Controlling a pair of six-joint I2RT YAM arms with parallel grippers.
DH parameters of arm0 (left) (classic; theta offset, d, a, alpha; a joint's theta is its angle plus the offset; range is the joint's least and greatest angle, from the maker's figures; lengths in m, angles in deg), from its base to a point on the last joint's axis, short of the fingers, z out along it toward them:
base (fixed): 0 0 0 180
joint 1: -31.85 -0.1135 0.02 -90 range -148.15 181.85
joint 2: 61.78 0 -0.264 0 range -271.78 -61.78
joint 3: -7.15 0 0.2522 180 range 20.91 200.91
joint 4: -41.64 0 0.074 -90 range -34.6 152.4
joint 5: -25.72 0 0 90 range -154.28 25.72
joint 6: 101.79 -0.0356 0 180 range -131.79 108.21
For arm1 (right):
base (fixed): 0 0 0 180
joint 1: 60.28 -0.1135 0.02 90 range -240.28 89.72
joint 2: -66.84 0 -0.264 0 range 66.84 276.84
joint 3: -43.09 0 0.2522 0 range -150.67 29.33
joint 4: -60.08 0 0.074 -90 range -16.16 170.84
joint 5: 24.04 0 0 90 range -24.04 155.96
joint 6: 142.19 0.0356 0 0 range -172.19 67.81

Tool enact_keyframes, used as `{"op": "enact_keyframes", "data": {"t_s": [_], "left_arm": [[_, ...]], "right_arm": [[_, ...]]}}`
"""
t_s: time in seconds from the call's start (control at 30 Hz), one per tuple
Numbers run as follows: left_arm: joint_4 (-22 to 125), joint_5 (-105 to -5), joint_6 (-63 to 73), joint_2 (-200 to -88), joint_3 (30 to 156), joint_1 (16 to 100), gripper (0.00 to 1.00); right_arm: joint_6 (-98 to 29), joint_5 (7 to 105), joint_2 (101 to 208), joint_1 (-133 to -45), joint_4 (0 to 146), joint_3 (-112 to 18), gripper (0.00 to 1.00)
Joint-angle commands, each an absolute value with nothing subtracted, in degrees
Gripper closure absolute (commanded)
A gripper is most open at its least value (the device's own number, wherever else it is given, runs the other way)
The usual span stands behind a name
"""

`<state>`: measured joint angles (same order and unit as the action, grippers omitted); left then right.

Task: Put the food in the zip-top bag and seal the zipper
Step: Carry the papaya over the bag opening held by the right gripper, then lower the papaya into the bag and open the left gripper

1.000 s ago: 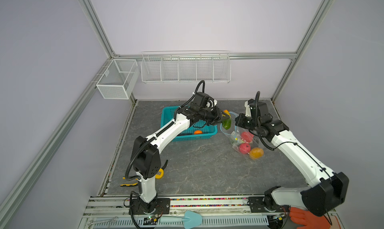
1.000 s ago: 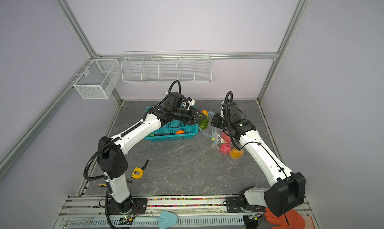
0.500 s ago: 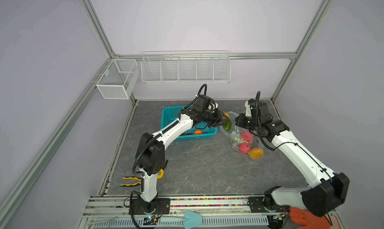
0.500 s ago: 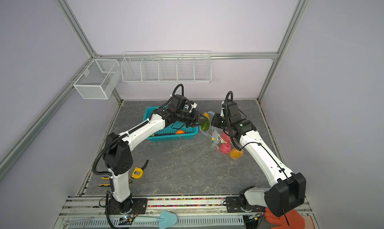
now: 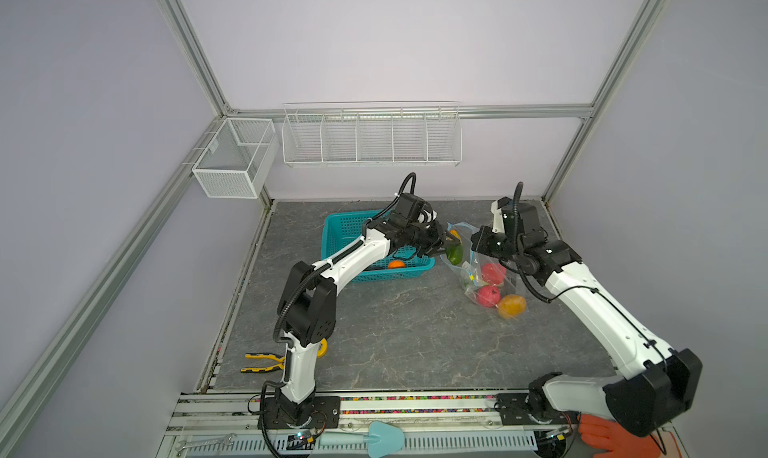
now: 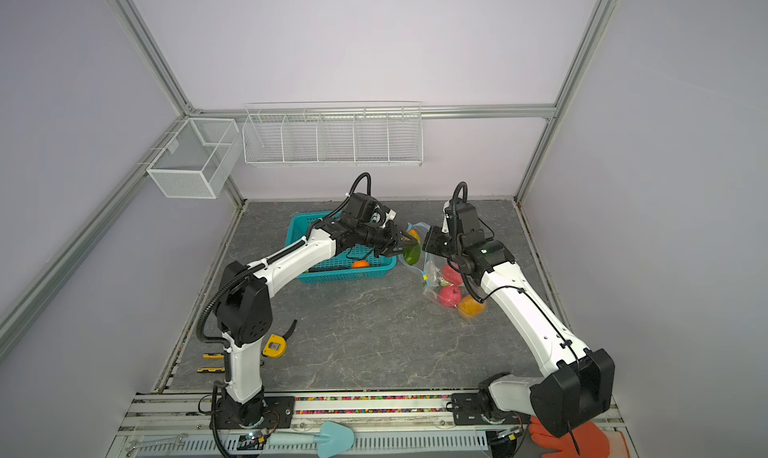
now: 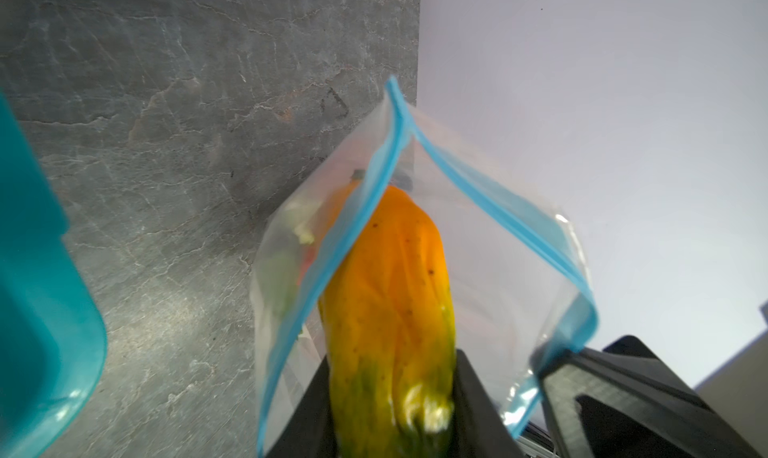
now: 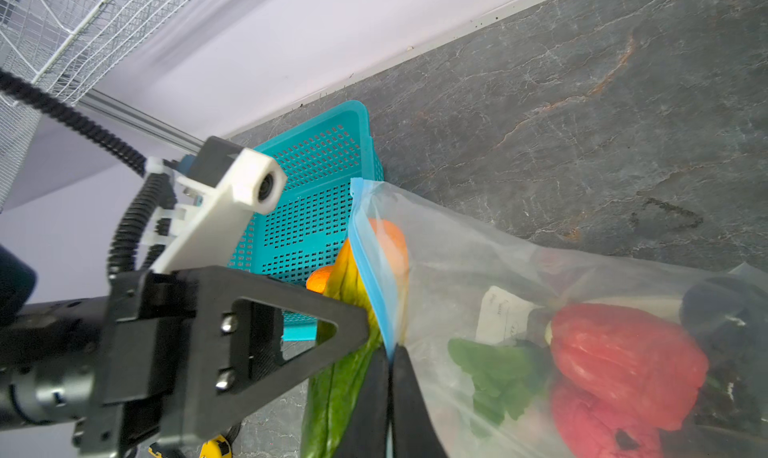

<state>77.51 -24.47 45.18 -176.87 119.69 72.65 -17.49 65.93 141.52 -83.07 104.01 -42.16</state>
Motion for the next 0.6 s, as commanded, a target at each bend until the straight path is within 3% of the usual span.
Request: {"op": "enact_keyframes", "data": {"t_s": [0.0, 0.27, 0.57], "left_arm": [[79.02, -25.98, 44.82, -177.64, 122.7, 72.72, 0.66], [84.69, -30.92, 41.74, -177.48, 124.88, 72.63, 0.66], [86.14, -33.43, 40.53, -177.38, 124.97, 72.61, 0.58]], "right_arm": [[-17.54, 65.81, 139.8, -83.54, 103.99, -42.39, 0.93], [-17.52, 65.81, 139.62, -83.49, 103.86, -42.22, 0.93], [-17.39, 65.78, 139.63, -83.52, 103.74, -42.04, 0.93]]}}
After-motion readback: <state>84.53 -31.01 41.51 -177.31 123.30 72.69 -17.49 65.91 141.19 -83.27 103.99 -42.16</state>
